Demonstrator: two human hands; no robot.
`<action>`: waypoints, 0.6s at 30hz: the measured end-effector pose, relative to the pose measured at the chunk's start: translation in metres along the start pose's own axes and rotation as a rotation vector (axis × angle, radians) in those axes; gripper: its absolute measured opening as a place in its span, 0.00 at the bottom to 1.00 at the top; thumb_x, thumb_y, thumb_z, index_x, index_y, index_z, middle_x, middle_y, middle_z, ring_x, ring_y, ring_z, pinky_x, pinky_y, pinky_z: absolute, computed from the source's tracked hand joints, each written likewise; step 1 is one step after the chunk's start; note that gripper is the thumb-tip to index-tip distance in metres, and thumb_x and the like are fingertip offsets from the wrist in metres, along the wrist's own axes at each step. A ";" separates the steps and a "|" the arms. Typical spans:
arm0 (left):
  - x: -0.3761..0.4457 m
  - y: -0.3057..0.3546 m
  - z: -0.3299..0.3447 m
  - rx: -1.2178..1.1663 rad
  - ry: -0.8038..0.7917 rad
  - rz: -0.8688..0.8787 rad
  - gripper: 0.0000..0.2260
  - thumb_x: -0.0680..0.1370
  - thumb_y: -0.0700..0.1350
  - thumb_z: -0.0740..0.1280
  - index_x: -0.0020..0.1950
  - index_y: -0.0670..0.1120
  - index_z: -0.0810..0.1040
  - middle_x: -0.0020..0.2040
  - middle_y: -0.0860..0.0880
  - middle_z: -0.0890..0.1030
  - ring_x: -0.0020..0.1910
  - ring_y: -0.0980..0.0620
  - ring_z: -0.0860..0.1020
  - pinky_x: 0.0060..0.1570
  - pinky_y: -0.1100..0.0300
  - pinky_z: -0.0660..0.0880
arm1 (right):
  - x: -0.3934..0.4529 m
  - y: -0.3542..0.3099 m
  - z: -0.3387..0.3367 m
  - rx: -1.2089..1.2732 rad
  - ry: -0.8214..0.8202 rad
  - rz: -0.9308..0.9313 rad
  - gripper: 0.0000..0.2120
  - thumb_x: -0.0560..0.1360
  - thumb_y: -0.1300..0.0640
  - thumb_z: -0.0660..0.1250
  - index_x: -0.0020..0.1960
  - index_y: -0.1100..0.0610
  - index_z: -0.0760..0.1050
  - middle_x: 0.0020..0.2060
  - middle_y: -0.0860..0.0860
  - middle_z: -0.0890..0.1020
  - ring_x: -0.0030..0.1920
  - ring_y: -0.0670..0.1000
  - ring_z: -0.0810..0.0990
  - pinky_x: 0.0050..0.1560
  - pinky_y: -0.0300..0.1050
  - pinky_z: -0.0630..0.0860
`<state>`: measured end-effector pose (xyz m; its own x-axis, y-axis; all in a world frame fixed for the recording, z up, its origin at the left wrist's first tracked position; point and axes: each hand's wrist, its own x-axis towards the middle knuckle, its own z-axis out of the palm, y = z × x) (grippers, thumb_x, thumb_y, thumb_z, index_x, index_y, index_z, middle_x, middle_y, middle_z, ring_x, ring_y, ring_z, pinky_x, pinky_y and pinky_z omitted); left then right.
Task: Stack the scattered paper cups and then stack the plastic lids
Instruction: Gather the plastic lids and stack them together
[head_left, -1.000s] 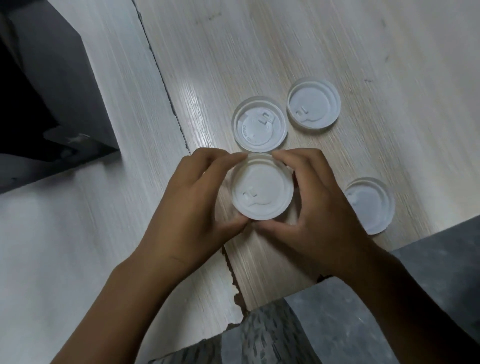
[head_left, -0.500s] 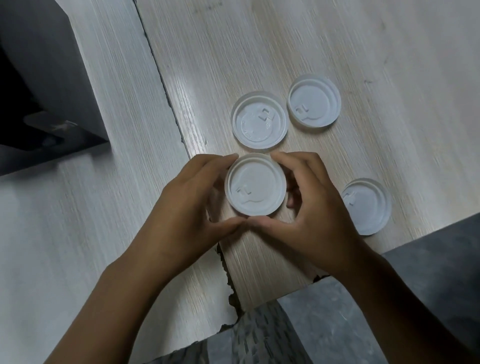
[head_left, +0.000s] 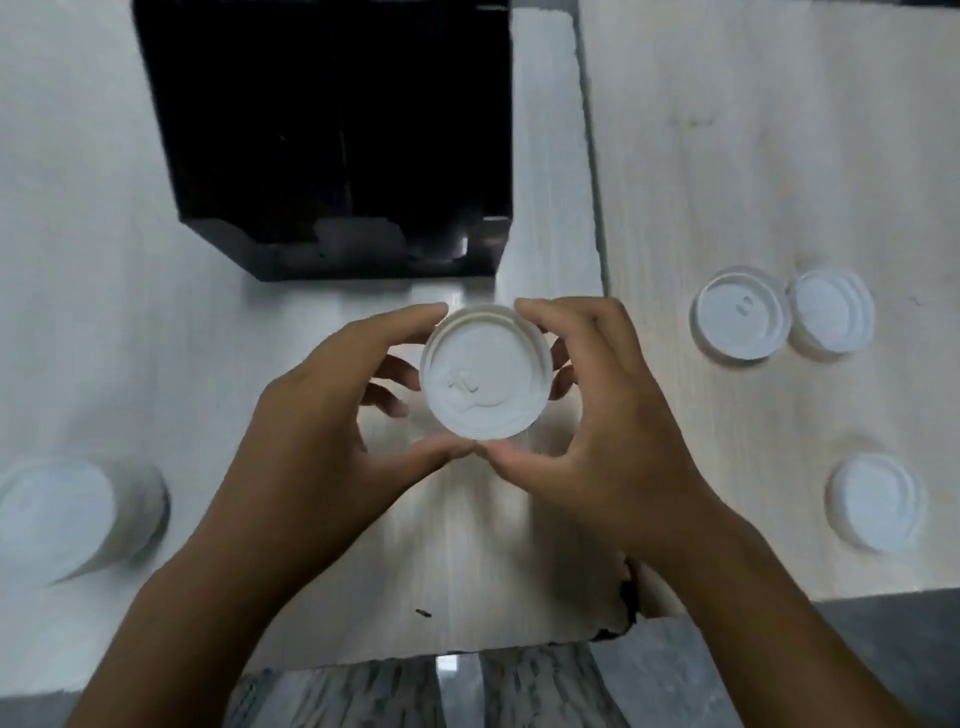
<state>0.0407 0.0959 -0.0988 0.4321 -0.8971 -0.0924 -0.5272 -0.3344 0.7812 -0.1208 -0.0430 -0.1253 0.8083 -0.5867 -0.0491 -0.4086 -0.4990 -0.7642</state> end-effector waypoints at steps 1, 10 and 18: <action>-0.010 -0.005 -0.019 0.004 0.041 -0.012 0.35 0.67 0.60 0.76 0.72 0.50 0.75 0.65 0.56 0.81 0.53 0.55 0.82 0.54 0.64 0.79 | 0.008 -0.018 0.010 0.012 -0.018 -0.026 0.44 0.65 0.45 0.83 0.75 0.53 0.67 0.68 0.46 0.69 0.65 0.38 0.68 0.63 0.28 0.70; -0.114 -0.045 -0.156 0.043 0.318 -0.179 0.35 0.67 0.60 0.77 0.72 0.50 0.76 0.63 0.57 0.80 0.52 0.53 0.82 0.51 0.61 0.80 | 0.043 -0.166 0.089 0.078 -0.255 -0.230 0.43 0.66 0.47 0.83 0.75 0.52 0.68 0.66 0.43 0.68 0.64 0.36 0.69 0.61 0.27 0.69; -0.151 -0.080 -0.172 -0.035 0.340 -0.251 0.34 0.68 0.64 0.75 0.71 0.52 0.77 0.63 0.59 0.79 0.55 0.54 0.81 0.48 0.64 0.80 | 0.041 -0.194 0.125 0.045 -0.388 -0.228 0.41 0.67 0.47 0.83 0.74 0.49 0.68 0.64 0.40 0.67 0.62 0.37 0.71 0.59 0.26 0.69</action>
<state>0.1434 0.3077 -0.0414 0.7637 -0.6407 -0.0786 -0.3520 -0.5154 0.7813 0.0445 0.1100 -0.0592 0.9783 -0.1776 -0.1070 -0.1893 -0.5544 -0.8104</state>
